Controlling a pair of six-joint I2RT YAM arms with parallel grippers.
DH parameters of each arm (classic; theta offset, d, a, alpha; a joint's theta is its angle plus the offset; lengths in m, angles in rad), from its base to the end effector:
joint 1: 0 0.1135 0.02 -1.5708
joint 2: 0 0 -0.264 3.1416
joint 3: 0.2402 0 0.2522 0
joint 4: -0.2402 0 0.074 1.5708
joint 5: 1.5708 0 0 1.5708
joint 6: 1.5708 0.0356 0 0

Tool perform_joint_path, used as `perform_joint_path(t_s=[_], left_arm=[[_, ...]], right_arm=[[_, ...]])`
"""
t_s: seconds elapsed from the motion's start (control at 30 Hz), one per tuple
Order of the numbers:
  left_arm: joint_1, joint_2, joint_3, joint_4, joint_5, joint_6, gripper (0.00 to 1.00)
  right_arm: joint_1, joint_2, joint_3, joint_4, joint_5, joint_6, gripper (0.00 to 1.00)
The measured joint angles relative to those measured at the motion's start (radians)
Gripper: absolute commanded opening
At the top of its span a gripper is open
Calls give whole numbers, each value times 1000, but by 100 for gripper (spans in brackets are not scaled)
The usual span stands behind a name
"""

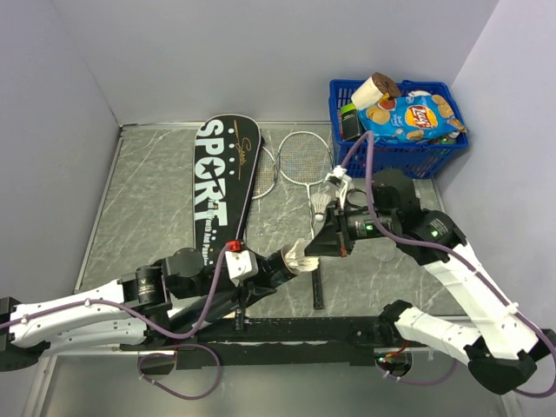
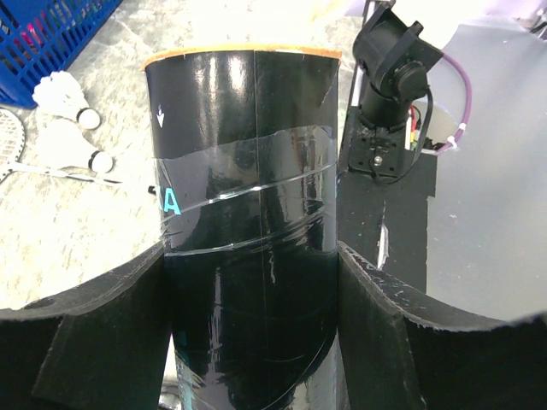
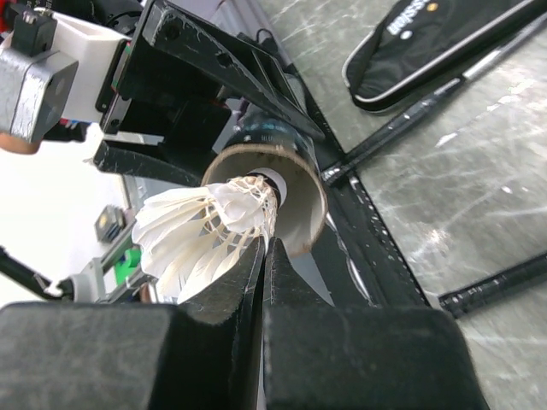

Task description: Pack up the badminton gear

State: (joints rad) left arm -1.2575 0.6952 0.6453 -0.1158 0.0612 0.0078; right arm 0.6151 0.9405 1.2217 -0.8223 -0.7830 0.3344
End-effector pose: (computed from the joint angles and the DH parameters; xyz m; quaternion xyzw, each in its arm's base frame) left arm 0.0512 -0.1652 0.3122 0.4670 0.6035 -0.3968 0.5102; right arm 0.1228 0.1175 0.4013 -0.2986 0.7703 0.5034 0.2530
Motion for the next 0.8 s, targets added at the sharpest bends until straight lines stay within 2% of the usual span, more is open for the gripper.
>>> perform_joint_path(t_s=[0.43, 0.8], left_arm=[[-3, -59, -10, 8, 29, 3, 44], [-3, -50, -19, -1, 32, 2, 44]], right_arm=[[160, 65, -68, 127, 43, 82, 0], [333, 137, -67, 158, 258, 147, 0]])
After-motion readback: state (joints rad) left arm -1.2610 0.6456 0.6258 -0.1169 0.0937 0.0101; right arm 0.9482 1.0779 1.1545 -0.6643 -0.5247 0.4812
